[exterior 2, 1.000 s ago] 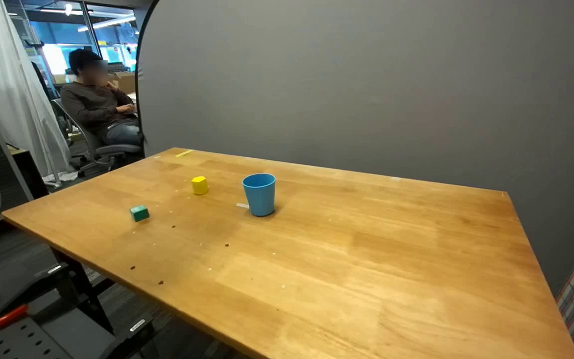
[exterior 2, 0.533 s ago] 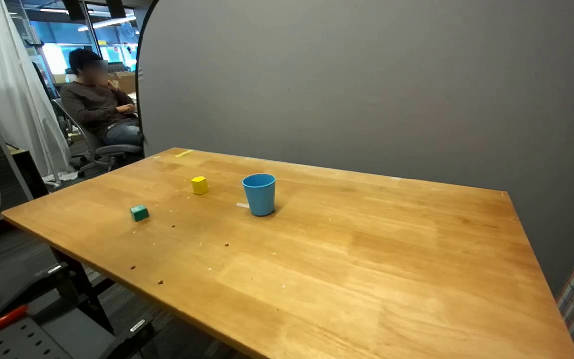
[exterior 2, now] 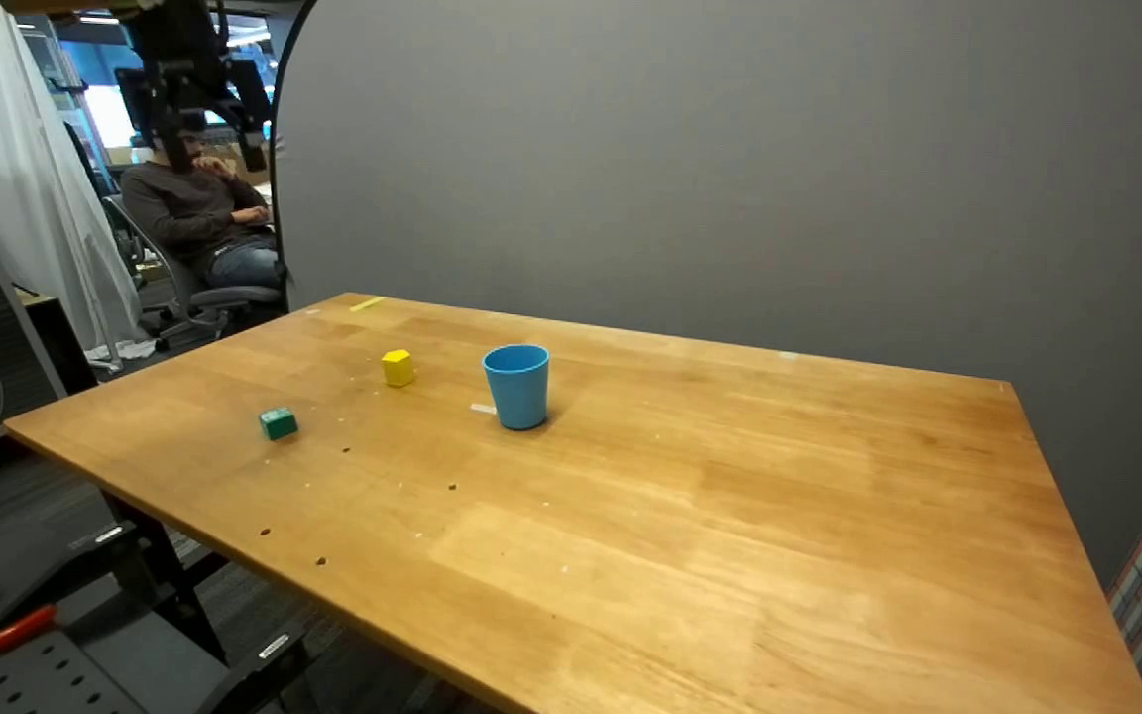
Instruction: Put the yellow block in the blue cup
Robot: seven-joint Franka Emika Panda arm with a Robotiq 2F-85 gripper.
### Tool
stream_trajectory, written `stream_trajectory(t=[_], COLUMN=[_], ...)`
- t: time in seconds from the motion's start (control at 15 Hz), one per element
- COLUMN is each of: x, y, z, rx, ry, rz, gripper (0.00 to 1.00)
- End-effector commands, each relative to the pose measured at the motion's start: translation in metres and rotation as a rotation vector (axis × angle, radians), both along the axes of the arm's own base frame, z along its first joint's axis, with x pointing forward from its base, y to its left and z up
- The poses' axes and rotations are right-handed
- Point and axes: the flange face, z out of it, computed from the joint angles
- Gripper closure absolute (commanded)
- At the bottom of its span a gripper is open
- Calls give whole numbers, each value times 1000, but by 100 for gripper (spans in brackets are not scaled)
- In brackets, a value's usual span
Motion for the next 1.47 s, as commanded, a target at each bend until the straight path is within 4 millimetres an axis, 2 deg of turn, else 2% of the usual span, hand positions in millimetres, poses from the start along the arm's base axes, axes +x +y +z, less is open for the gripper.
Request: stream_trajectory(t=[0.0, 0.33, 0.67, 1.07, 1.4], x=[41, 81, 119, 148, 165], y=[23, 8, -4, -5, -8], z=[-56, -138, -193, -237, -260], rx=[-60, -158, -151, -134, -131], ry=[23, 96, 159, 191, 188], rz=[12, -7, -49, -76, -96], gripper=[0, 0, 0, 0, 0])
